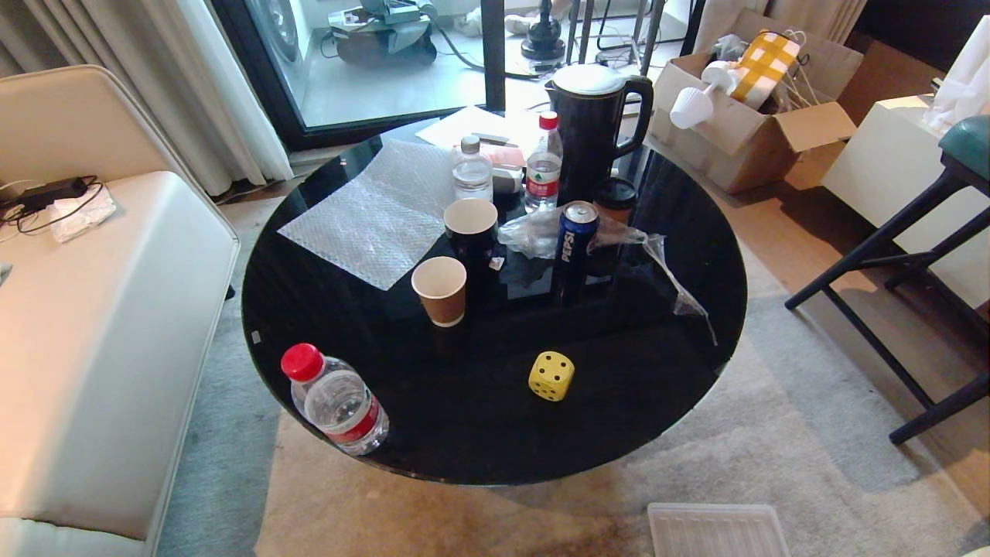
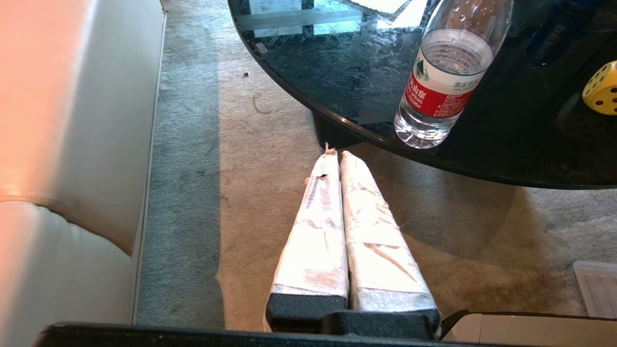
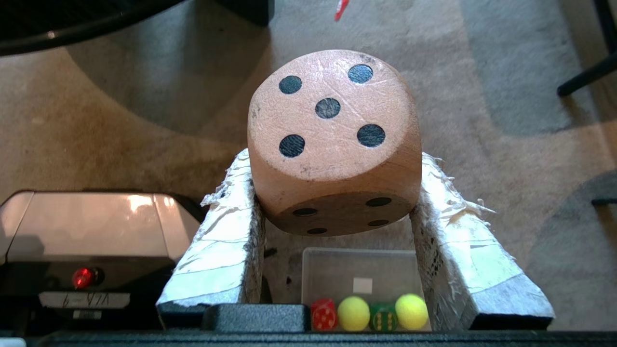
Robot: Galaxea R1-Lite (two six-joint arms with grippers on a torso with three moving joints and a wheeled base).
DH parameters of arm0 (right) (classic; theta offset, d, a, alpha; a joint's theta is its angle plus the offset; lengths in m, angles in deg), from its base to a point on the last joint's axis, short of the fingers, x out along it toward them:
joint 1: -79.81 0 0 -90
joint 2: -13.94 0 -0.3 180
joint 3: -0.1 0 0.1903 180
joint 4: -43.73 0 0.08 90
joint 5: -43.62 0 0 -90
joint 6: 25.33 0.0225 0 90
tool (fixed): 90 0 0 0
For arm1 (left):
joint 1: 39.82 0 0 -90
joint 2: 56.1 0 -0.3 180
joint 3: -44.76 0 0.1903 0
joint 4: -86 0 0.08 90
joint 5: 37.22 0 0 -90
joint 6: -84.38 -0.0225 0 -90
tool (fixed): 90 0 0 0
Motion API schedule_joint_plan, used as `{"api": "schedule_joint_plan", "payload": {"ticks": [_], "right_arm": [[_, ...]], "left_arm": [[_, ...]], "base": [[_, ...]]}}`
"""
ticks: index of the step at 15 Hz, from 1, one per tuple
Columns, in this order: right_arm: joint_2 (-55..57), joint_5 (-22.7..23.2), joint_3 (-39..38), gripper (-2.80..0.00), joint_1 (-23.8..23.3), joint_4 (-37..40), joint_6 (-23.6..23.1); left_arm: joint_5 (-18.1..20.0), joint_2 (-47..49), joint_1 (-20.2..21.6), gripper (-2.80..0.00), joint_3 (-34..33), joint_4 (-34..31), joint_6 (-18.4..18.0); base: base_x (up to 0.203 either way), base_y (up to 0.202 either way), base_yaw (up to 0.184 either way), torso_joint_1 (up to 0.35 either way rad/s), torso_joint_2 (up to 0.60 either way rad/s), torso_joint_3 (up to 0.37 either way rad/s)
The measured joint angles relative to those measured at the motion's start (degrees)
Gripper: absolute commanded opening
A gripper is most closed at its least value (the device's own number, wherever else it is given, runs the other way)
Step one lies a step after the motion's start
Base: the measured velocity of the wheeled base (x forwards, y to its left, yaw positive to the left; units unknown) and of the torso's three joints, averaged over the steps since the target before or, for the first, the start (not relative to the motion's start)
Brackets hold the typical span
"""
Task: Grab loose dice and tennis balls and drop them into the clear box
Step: Put the toys in the box
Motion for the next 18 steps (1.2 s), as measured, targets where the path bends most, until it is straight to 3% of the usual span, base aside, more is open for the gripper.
{"api": "schedule_joint_plan", "payload": {"ticks": [7, 12, 18], "right_arm": [[-2.59, -0.82, -0.64, -2.80, 0.54, -0.90, 0.21], [-14.22, -3.87, -3.50, -2.80, 3.81, -5.76, 0.67], [-17.49, -3.97, -4.05, -2.80, 4.44, -5.85, 0.72]], "left_arm": [[-0.01, 0.00, 0.00, -2.80, 0.00, -0.02, 0.02], [-0.03, 0.00, 0.00, -2.80, 0.00, 0.00, 0.02], [-0.03, 0.00, 0.00, -2.80, 0.00, -0.02, 0.02]], "base": [[0.000, 0.000, 0.000, 0.000, 0.00, 0.000], [0.000, 0.000, 0.000, 0.000, 0.00, 0.005], [0.000, 0.000, 0.000, 0.000, 0.00, 0.000]]}}
